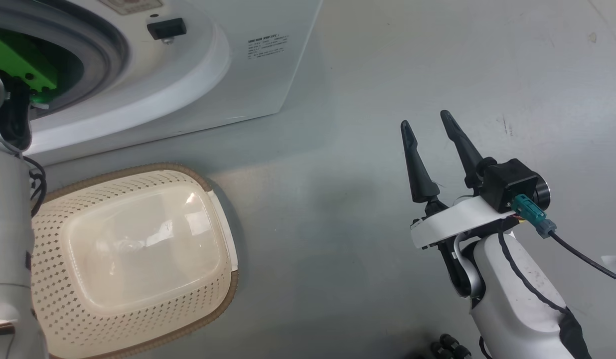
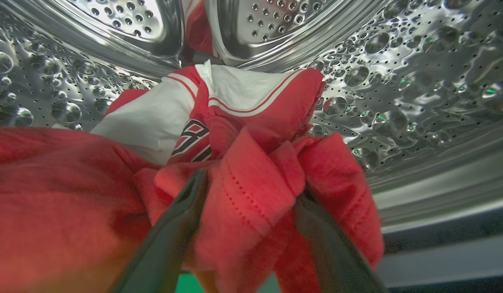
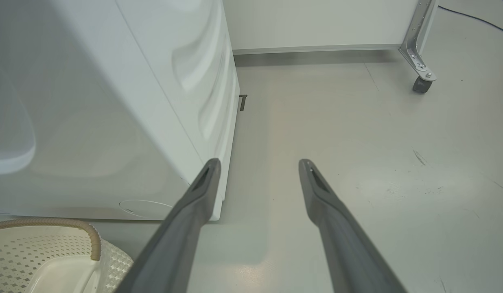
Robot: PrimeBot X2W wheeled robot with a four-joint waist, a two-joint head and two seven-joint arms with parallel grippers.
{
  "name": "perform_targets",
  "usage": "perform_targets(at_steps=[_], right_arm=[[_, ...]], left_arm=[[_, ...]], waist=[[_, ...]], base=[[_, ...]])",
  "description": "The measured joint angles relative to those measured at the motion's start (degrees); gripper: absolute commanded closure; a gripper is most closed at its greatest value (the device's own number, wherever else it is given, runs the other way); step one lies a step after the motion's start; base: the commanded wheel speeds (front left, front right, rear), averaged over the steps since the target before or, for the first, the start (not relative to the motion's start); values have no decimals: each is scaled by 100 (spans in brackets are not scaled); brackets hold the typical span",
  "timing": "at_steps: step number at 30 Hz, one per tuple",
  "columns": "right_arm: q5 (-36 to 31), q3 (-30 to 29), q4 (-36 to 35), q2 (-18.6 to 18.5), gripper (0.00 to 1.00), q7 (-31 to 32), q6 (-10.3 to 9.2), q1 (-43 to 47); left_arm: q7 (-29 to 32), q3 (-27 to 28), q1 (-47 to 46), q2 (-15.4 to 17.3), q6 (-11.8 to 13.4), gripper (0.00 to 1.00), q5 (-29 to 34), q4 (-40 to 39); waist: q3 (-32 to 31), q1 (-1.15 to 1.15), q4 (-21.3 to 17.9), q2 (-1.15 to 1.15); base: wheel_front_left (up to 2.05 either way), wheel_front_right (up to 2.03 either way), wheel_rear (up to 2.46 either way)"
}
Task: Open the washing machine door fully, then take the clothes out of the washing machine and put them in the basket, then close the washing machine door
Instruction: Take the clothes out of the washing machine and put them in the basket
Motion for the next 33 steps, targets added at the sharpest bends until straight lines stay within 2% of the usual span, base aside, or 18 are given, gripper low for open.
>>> perform_targets(at_steps=[6,16,17,18,19,33], right_arm=[[15,14,24,0,0,0,-44,0],[55,67,64,0,0,0,-46,-24],[56,67,75,0,0,0,-46,-24],[56,67,85,0,0,0,-52,-24],[56,67,89,0,0,0,-53,-24],[35,-94,212,0,0,0,-93,-48]], left_arm=[[322,-101,-219,43,-1,0,-15,256],[476,-163,-417,152,-1,0,22,572],[475,-167,-430,153,-1,23,37,588],[465,-189,-441,155,-1,72,66,598],[456,-215,-454,155,-1,100,87,609],[-412,-426,-447,-59,-1,100,305,778]], waist=[[27,0,-17,0],[45,0,-61,0],[46,0,-63,0],[46,0,-65,0],[45,0,-66,0],[-177,0,96,0]], base=[[0,0,0],[0,0,0],[0,0,0],[0,0,0],[0,0,0],[0,0,0]])
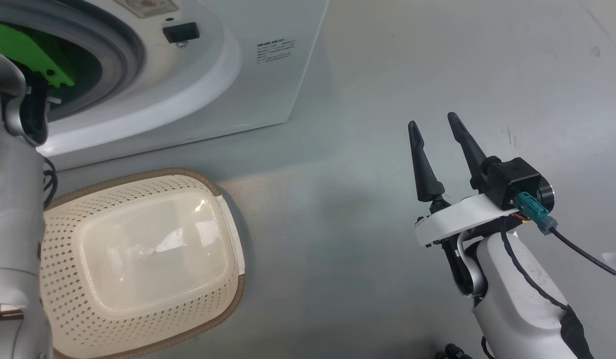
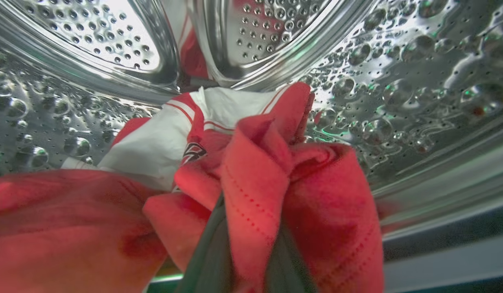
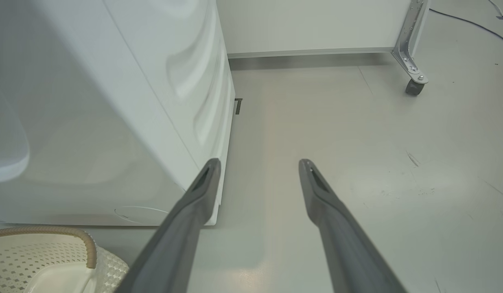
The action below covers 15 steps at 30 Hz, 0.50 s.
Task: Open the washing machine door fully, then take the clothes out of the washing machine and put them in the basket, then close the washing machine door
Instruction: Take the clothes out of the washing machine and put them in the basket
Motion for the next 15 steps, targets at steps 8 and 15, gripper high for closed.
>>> perform_targets(at_steps=[8,15], right_arm=[[-64,-103,151,0,0,0,8,4],[-146,-264,291,-1,0,0,37,98]], left_arm=[[-530,-131,403,-326,0,100,-13,110],[-934,-315,871,-578,-1,100,-181,180]], waist=[[-297,0,171,0],[-620,0,362,0]], base=[[0,0,0],[0,0,0]])
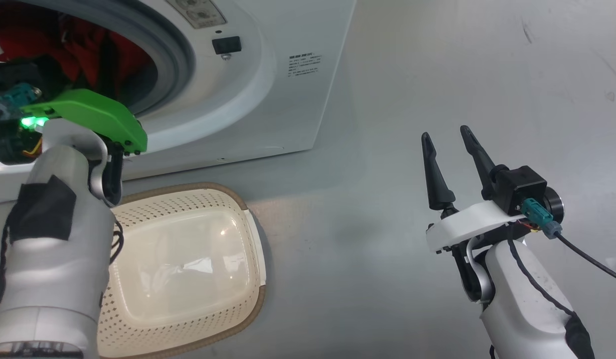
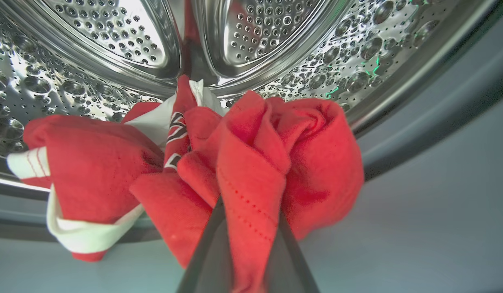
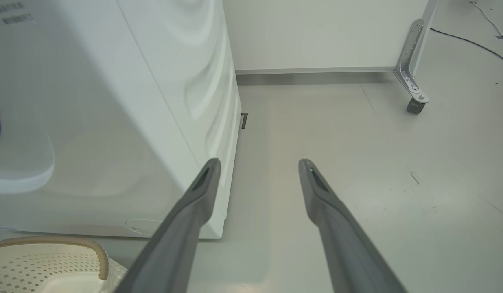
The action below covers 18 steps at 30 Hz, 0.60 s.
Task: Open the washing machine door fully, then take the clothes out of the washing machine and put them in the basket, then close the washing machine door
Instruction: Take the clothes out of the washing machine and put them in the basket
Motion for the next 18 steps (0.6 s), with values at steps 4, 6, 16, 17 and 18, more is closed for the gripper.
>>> perform_targets(at_steps=[4,6,16,17,18], right_arm=[[-4,-58,67,-2,0,0,47,84],[-35,-86,112,-4,0,0,71,116],[-60,-182,288,-3,0,0,172,349],[-71,-198,311,-3,0,0,191,386],[-88,-202,322,-3,0,0,214,411]], left_arm=[[-166,-148,239,-103,0,100,-67,21],[-232,-223,343,-124,0,100,-91,24],[-408,-567,1083,-236,-22,100,-258,5],[-412,-632,1274,-238,-24,100,-304,5],[-413,-664,1369,-238,-24,100,-338,7]], waist=[[-195,0,127,0],[-295,0,193,0],[-803,0,512,0],[-902,0,569,0],[-951,0,598,0]], base=[[0,0,0],[0,0,0],[0,0,0],[0,0,0],[0,0,0]])
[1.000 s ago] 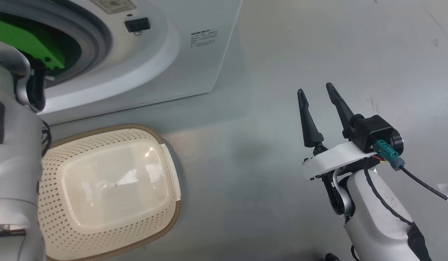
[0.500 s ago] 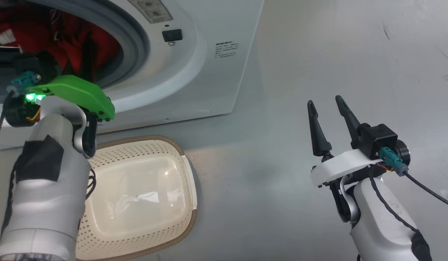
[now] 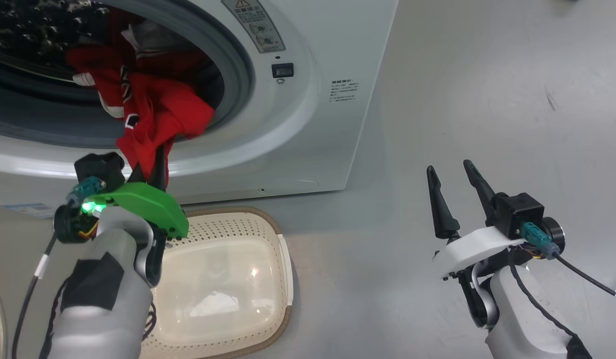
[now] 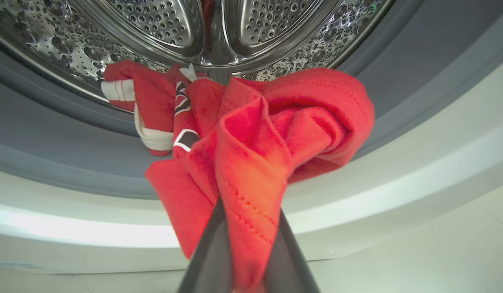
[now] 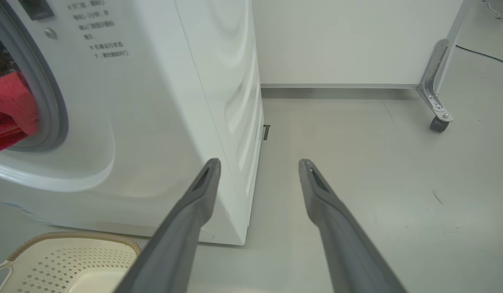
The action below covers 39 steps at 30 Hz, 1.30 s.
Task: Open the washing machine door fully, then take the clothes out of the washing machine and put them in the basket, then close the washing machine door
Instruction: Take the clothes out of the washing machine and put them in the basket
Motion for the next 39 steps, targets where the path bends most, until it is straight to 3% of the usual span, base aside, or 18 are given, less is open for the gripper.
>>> perform_targets(at_steps=[16,39], right_arm=[[-14,-8,94,3,0,0,110,261],[-27,8,120,1,0,0,171,282]], left_arm=[[-51,-676,1245,-38,-1,100,-231,-47],[387,-1295,2194,-54,-1,100,-645,461]], waist=[[-525,0,306,0],[-493,0,270,0]], base=[[0,0,0],[0,0,0]])
